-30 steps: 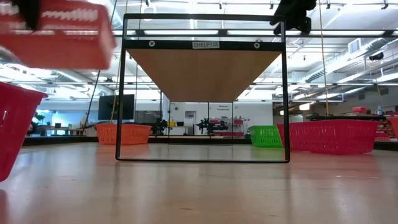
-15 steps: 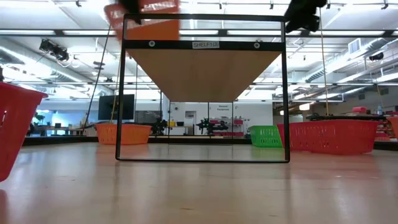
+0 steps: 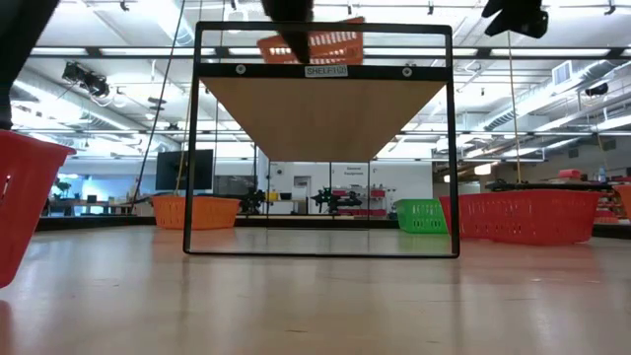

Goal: Stack baskets on shelf by color
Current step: Put the bottom left orange bin on the shelf

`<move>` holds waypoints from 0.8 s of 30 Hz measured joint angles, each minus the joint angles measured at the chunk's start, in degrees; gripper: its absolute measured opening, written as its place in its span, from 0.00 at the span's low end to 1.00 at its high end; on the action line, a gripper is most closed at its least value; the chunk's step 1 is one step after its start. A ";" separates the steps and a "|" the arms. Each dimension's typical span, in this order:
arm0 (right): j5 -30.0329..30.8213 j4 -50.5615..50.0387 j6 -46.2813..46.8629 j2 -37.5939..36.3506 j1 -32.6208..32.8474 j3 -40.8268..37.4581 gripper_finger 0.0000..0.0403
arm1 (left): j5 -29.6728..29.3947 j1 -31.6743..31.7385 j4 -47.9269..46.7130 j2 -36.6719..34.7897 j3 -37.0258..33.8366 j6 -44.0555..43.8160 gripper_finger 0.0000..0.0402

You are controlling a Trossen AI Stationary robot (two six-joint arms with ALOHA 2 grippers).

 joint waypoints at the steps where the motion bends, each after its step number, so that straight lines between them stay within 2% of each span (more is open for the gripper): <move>1: 0.29 -0.17 0.02 -0.22 0.02 0.00 0.41 | 0.00 0.00 -0.01 0.91 0.81 0.64 0.00; 12: 0.59 -0.17 -0.50 -0.25 0.01 0.00 0.41 | 1.53 0.00 -0.46 6.90 1.35 1.28 0.01; 24: 0.59 -0.17 -0.61 -0.10 0.00 0.00 0.41 | 1.51 0.29 -1.10 8.22 1.33 -1.90 0.01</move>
